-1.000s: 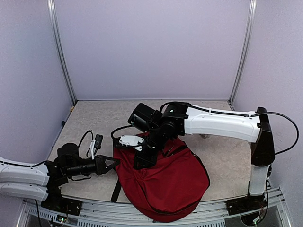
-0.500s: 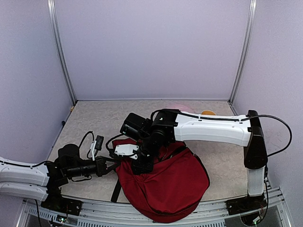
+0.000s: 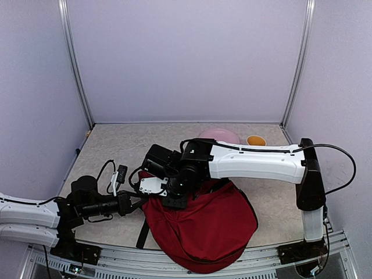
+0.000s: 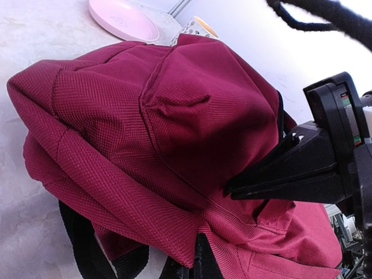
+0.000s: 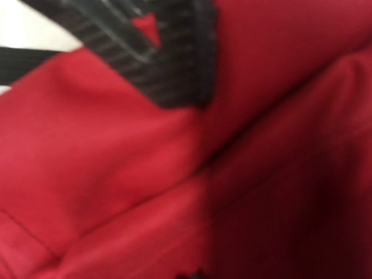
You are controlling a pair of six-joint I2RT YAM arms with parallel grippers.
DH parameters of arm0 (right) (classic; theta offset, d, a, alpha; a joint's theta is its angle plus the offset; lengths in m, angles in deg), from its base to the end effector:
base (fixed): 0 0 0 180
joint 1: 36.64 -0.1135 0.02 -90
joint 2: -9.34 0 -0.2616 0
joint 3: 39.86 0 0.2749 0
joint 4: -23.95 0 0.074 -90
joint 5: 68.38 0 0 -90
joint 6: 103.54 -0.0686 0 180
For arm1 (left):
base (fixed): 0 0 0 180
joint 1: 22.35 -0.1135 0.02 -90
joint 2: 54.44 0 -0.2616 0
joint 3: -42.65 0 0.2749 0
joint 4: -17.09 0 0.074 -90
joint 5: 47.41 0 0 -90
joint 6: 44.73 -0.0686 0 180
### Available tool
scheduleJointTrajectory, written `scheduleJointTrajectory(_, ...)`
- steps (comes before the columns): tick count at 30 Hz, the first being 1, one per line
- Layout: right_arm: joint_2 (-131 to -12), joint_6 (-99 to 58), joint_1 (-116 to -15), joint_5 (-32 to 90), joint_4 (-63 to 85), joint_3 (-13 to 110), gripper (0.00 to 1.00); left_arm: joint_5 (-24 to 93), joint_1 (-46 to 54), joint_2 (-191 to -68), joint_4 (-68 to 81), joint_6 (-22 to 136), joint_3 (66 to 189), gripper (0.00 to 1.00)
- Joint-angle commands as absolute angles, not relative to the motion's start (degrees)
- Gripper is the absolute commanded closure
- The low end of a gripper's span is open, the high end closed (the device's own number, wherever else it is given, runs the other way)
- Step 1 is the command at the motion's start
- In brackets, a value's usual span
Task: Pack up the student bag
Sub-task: Pick up the lower front pocket of the student bag, then hold the lower front pocket of the student bag.
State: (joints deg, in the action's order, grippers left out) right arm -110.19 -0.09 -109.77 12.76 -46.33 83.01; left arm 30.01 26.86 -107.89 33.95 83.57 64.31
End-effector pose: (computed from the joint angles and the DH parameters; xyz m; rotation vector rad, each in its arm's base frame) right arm 0.1491 0.4552 0.2267 -1.8307 2.0060 0.0932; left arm 0.1416 -0.1870 0.1425 0.3615 1.9899 -1.2312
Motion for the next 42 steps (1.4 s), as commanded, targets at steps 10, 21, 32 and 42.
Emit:
scheduleJointTrajectory(10,-101.88,-13.09,-106.45,13.51,-39.81,81.39,1.00,33.76,25.82,-106.43,37.97,82.97,63.66,1.00)
scheduleJointTrajectory(21,-89.01,-23.31,-101.27,18.74,-29.74,64.60,1.00,35.04,25.14,-105.96,36.36,82.28,62.96,1.00)
scheduleJointTrajectory(32,-82.05,-27.96,-97.10,28.14,-16.15,49.74,1.00,35.90,25.57,-104.50,32.19,76.96,63.59,0.72)
scheduleJointTrajectory(42,-83.79,-28.50,-97.31,32.99,-8.76,49.39,1.00,34.18,38.65,-100.30,27.47,51.02,75.83,0.25)
